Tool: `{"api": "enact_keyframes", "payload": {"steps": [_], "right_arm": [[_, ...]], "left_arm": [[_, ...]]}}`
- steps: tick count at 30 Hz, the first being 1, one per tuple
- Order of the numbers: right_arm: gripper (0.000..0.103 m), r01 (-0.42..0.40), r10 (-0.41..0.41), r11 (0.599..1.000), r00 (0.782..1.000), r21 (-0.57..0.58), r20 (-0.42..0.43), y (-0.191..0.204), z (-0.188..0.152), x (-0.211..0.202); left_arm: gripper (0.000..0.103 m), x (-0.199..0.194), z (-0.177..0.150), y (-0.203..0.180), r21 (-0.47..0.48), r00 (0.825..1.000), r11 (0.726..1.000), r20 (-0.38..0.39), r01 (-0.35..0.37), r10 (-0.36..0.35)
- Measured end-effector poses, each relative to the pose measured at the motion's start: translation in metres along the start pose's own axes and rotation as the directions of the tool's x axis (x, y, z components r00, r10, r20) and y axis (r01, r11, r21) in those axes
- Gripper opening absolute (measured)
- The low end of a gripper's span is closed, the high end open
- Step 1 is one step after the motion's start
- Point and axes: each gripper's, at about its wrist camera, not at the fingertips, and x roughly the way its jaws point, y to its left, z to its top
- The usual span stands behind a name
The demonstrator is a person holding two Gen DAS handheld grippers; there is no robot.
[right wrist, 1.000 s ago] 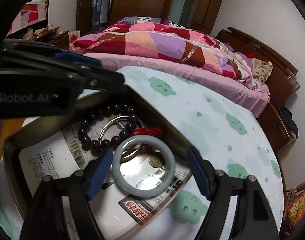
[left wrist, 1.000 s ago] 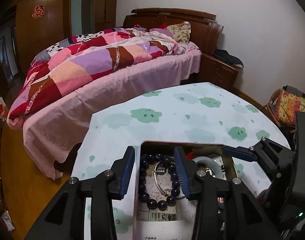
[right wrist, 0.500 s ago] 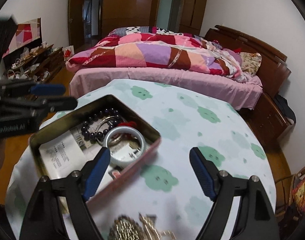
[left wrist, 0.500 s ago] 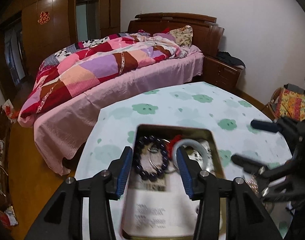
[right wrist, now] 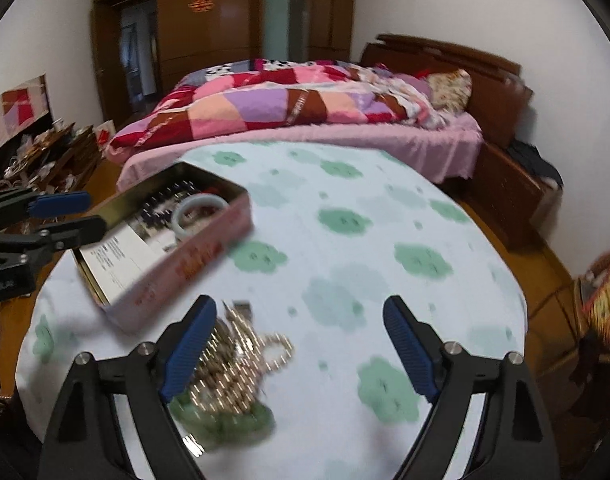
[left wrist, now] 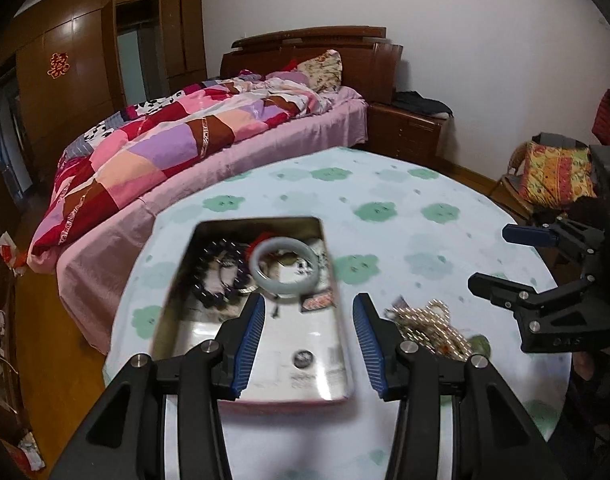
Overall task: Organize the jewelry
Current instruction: 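Move the left tool to the pearl necklaces and close on them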
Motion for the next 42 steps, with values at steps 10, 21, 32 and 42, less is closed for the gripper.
{"api": "enact_keyframes", "payload": {"steps": [10,21,32,42], "right_arm": [[0.087,0.008,-0.006,0.992,1.000,0.124,-0.019,-0.030,-0.043,-0.011],[0.087,0.025,-0.022,0.992,0.999,0.125,-0.026,-0.031,-0.056,-0.006],[0.087,0.026,-0.024,0.991,0.999,0.130,-0.022,-0.030,-0.059,-0.007],[0.087,0.027,-0.025,0.993,1.000,0.118,-0.015,-0.027,-0.058,-0.007]], "left_arm": [[0.047,0.008,-0.020,-0.054,0.079,0.996,0.994,-0.053,0.071,-0.067],[0.047,0.036,-0.018,-0.074,0.082,0.988,0.990,-0.115,0.112,-0.102],[0.028,0.070,-0.023,-0.083,0.028,0.956,0.978,-0.220,0.207,-0.196],[0.008,0.037,-0.022,-0.073,0.017,0.963,0.973,-0.144,0.231,-0.226]]}}
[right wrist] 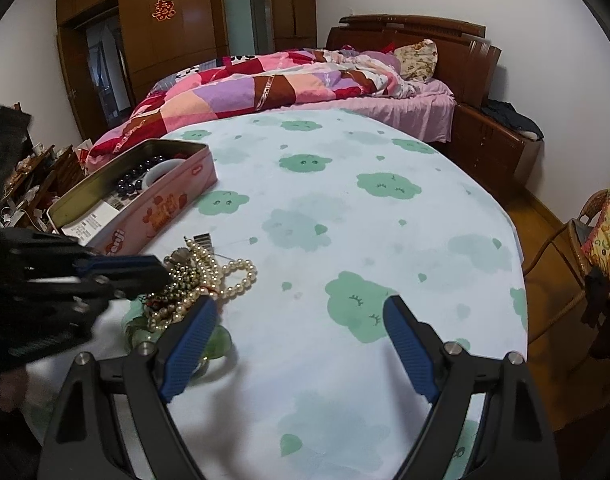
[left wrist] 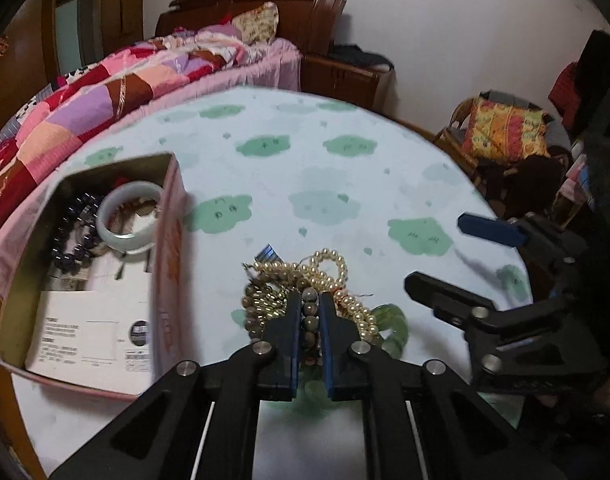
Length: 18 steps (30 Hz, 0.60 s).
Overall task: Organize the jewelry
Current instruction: 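Move the left tool to the pearl necklaces and close on them, then grasp a pearl necklace with the right tool while the left tool lifts a brown beaded bracelet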
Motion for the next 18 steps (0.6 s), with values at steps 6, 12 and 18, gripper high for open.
{"api": "enact_keyframes", "payload": {"steps": [6,12,18], "right_arm": [[0.087,0.000,0.000,1.000,1.000,0.016,0.006,-0.002,0.001,-0.002],[0.072,-0.037,0.037,0.999,0.999,0.000,-0.007,0.005,0.004,0.000],[0.056,-0.095,0.095,0.995,0.994,-0.010,-0.045,0.017,0.010,0.010]], "left_arm": [[0.008,-0.044,0.006,0.012,-0.037,0.994,0.999,0.110,0.019,-0.015],[0.008,-0.064,0.012,0.020,-0.046,0.986,0.998,0.166,0.034,-0.026],[0.008,-0.059,0.010,0.020,-0.036,0.986,0.999,0.167,0.013,-0.006]]}}
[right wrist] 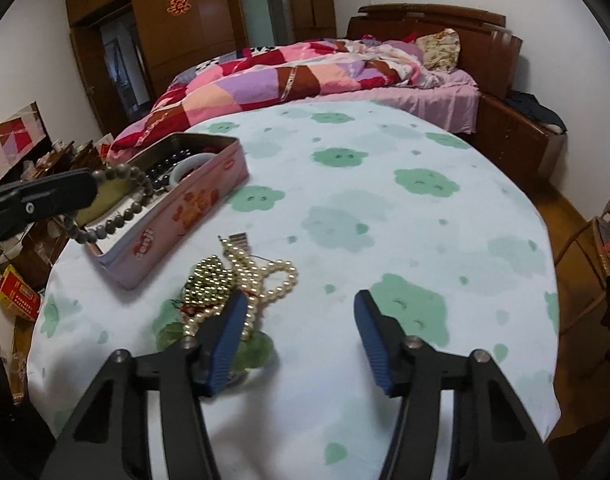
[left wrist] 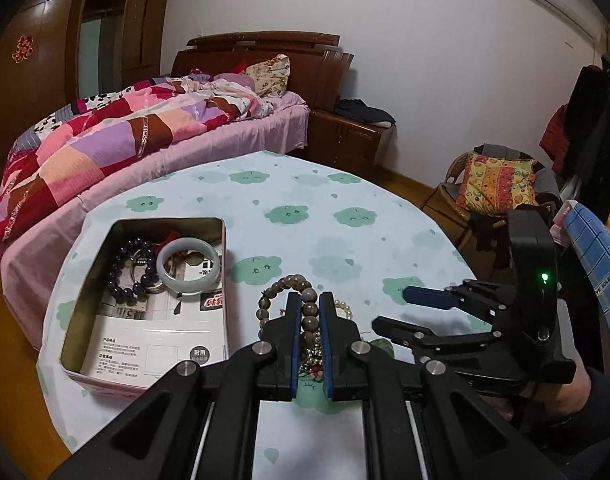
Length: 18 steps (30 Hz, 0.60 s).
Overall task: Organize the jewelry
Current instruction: 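Grasp a pearl necklace with the right tool while the left tool lifts a brown beaded bracelet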
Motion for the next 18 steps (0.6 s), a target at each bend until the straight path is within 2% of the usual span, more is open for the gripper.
{"api": "enact_keyframes", "payload": {"steps": [4,9,11,12,13,14,18], "right_arm": [[0.048,-0.015,0.015,1.000,0.999,-0.004,-0.047,0.006,0.008,0.014],[0.048,-0.055,0.052,0.998,0.989,-0.020,-0.141,0.017,0.015,0.035],[0.041,-0.072,0.066,0.997,0.982,-0.026,-0.178,0.022,0.015,0.044],[0.027,-0.085,0.077,0.996,0.979,-0.033,-0.189,0.025,0.015,0.045],[0.019,-0.077,0.067,0.996,0.979,-0.043,-0.195,0.027,0.015,0.045],[0.015,-0.072,0.061,0.996,0.980,-0.055,-0.187,0.029,0.015,0.043],[0.015,-0.070,0.061,0.996,0.989,-0.059,-0.138,0.031,0.014,0.030]], "left_arm": [[0.008,0.006,-0.005,0.003,-0.007,1.000,1.000,-0.015,0.002,-0.002],[0.008,0.008,-0.009,0.008,-0.019,1.000,1.000,-0.018,-0.001,0.000],[0.008,0.006,-0.010,0.008,-0.022,1.000,1.000,-0.015,0.005,-0.005],[0.008,0.006,-0.010,0.008,-0.022,1.000,1.000,-0.014,0.007,-0.007],[0.008,0.005,-0.011,0.009,-0.024,1.000,1.000,-0.010,0.011,-0.011],[0.008,0.003,-0.011,0.010,-0.026,1.000,1.000,-0.008,0.013,-0.013],[0.008,-0.003,-0.011,0.015,-0.039,1.000,0.999,0.011,0.018,-0.018]]}}
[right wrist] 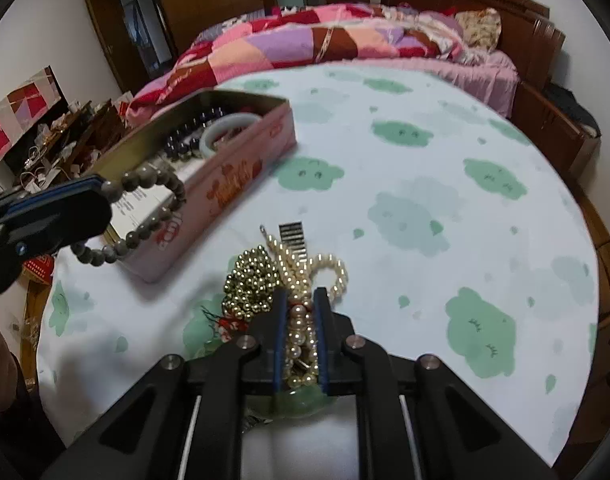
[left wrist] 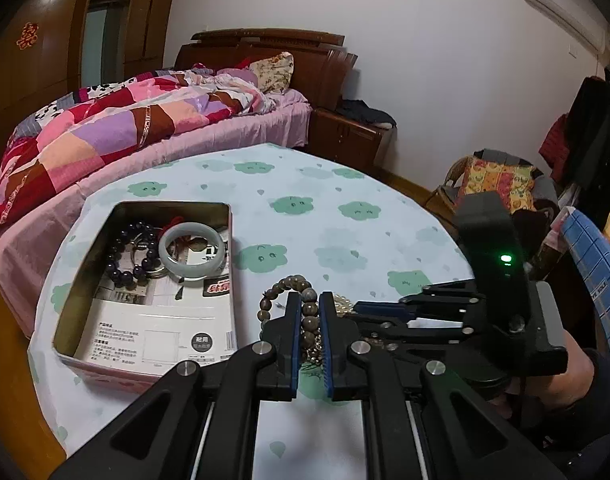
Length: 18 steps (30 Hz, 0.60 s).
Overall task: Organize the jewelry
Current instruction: 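Grasp a pearl necklace with the right tool while the left tool lifts a brown beaded bracelet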
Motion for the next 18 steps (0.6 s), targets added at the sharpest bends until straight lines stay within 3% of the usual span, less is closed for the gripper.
{"api": "enact_keyframes", "payload": {"steps": [3,4,5,12,14,16,17,18], "right_arm": [[0.014,0.011,-0.012,1.000,0.999,0.014,0.039,-0.001,0.000,-0.011],[0.003,0.017,-0.018,1.000,0.998,0.019,0.056,-0.002,0.001,-0.016],[0.002,0.022,-0.024,0.999,0.997,0.025,0.075,-0.004,0.002,-0.022],[0.005,0.011,-0.015,0.999,0.995,0.041,0.100,-0.007,0.012,-0.036],[0.011,0.010,-0.014,0.999,0.997,0.049,0.075,-0.008,0.014,-0.030],[0.039,0.015,-0.018,0.999,0.998,0.047,0.053,-0.007,0.015,-0.022],[0.045,0.012,-0.014,0.999,0.999,0.042,0.039,-0.005,0.015,-0.017],[0.045,0.019,-0.020,0.999,0.999,0.036,0.026,-0.004,0.014,-0.013]], "left_arm": [[0.008,-0.005,0.002,0.004,-0.012,1.000,1.000,0.015,0.000,0.000],[0.008,-0.007,0.002,0.004,-0.013,1.000,1.000,0.019,0.000,0.000],[0.008,-0.007,0.003,0.005,-0.014,1.000,1.000,0.022,0.000,0.001],[0.008,-0.010,0.004,0.005,-0.013,1.000,1.000,0.027,0.004,-0.003],[0.008,-0.008,0.003,0.006,-0.012,1.000,1.000,0.023,0.006,-0.006],[0.008,-0.007,0.003,0.007,-0.014,1.000,1.000,0.020,0.005,-0.005],[0.008,-0.006,0.003,0.008,-0.017,1.000,1.000,0.018,0.004,-0.004],[0.008,-0.004,0.002,0.009,-0.020,1.000,1.000,0.015,0.003,-0.003]]}}
